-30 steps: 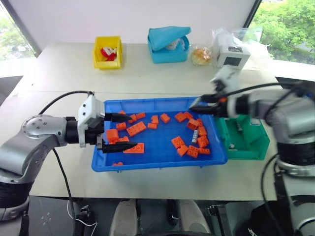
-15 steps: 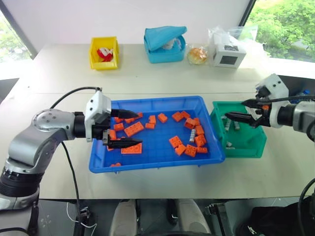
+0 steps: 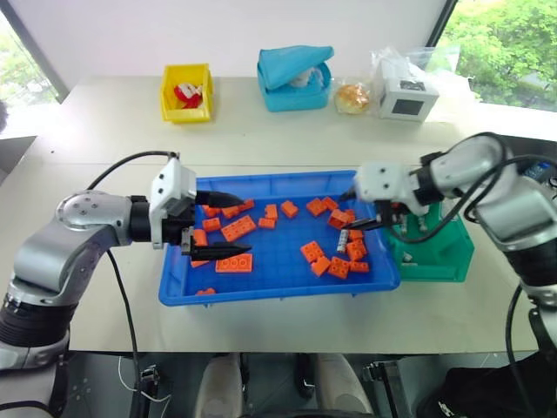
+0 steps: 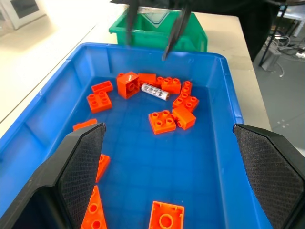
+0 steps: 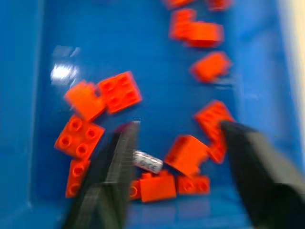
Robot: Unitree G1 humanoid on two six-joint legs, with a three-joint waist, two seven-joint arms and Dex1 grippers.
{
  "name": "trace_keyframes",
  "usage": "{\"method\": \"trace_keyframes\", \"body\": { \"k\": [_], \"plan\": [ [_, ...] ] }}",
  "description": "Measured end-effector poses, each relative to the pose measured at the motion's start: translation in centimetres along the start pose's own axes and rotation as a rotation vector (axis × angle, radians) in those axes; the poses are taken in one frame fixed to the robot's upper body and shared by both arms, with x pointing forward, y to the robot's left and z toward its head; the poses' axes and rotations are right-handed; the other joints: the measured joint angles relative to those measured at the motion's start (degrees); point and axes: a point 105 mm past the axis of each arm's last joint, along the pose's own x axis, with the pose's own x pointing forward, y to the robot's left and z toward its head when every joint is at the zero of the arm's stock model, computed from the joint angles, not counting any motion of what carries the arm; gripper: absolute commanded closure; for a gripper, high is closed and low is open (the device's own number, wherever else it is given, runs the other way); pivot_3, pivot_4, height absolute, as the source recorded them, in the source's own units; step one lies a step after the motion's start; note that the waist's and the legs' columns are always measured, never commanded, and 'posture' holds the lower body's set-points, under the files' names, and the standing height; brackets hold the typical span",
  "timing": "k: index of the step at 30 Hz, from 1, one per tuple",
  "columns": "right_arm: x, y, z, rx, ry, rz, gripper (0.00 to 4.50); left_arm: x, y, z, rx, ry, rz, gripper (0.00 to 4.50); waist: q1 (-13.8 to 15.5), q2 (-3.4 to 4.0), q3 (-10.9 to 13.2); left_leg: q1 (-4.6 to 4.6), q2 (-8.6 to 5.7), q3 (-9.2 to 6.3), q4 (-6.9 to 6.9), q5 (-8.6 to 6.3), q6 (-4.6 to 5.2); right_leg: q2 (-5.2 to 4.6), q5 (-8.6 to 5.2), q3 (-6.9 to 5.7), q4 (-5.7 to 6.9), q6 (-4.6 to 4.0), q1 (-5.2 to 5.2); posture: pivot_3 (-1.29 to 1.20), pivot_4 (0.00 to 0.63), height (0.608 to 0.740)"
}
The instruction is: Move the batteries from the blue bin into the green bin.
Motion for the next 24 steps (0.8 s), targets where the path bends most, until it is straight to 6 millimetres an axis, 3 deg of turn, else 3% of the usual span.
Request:
{"method": "trace_keyframes", "body": {
  "k": [4, 11, 24],
  "plan": [
    [0.6, -0.8, -0.7, -0.164, 0.075, 0.099, 1.87, -0.2, -0.4, -0.2, 0.0, 0.004, 0.021, 0.0, 0.0, 0.0, 0.01, 0.0, 0.01, 0.0, 0.01, 0.0, 0.0, 0.0, 0.05, -0.02, 0.03, 0.09, -0.01, 0.0, 0.15, 0.736],
    [2.2, -0.4, -1.9, -0.377, 0.171, 0.308, 1.87, -0.9, -0.7, -0.3, -0.005, -0.001, 0.07, 0.0, 0.0, 0.02, 0.02, 0.0, 0.02, 0.01, 0.02, 0.01, -0.01, -0.01, 0.07, -0.03, 0.06, 0.11, 0.0, 0.0, 0.15, 0.736],
    [4.1, -0.9, -2.5, -0.579, 0.227, 0.418, 1.87, -1.1, -0.9, -0.1, -0.01, -0.009, 0.112, 0.0, 0.06, 0.03, 0.03, 0.01, 0.02, 0.01, 0.04, 0.02, -0.03, -0.02, 0.09, -0.03, 0.1, 0.11, 0.01, 0.0, 0.15, 0.736]
  ]
}}
